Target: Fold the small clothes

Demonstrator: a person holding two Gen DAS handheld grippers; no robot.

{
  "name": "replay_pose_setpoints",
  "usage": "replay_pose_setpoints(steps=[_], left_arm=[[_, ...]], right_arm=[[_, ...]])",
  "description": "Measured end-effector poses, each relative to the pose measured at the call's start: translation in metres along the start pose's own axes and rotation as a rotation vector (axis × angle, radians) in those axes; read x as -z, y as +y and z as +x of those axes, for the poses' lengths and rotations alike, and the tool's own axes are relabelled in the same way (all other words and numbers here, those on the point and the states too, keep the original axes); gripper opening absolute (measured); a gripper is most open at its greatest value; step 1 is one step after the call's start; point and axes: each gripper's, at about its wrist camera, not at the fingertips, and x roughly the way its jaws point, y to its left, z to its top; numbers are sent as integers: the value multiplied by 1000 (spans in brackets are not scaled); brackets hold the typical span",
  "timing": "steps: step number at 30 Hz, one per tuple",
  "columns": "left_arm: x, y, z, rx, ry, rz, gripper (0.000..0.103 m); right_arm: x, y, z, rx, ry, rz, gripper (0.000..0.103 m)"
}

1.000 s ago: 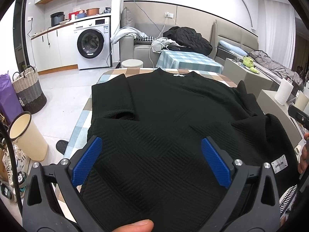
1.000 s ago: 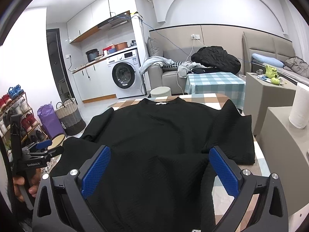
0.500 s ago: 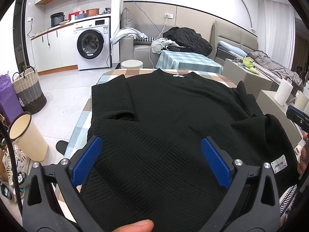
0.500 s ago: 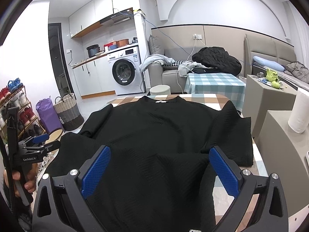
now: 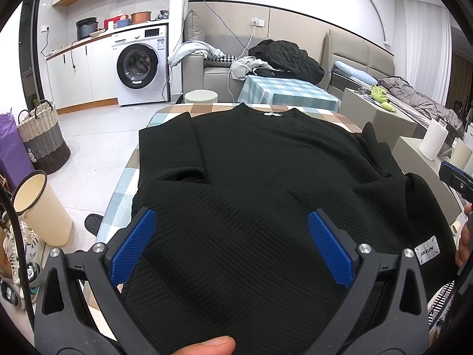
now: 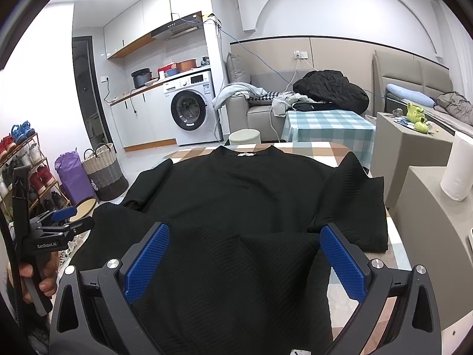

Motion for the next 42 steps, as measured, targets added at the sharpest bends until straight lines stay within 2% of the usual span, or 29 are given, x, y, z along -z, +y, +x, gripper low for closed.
replay_pose_setpoints(steps=[33,42], left_arm=[[-2,3,4,-7,10,-6,102],[-1,6,10,-41,28,1,102]], right_arm=[[4,-5,0,11,6,10,103],[5,-14,11,23,50,47,103]])
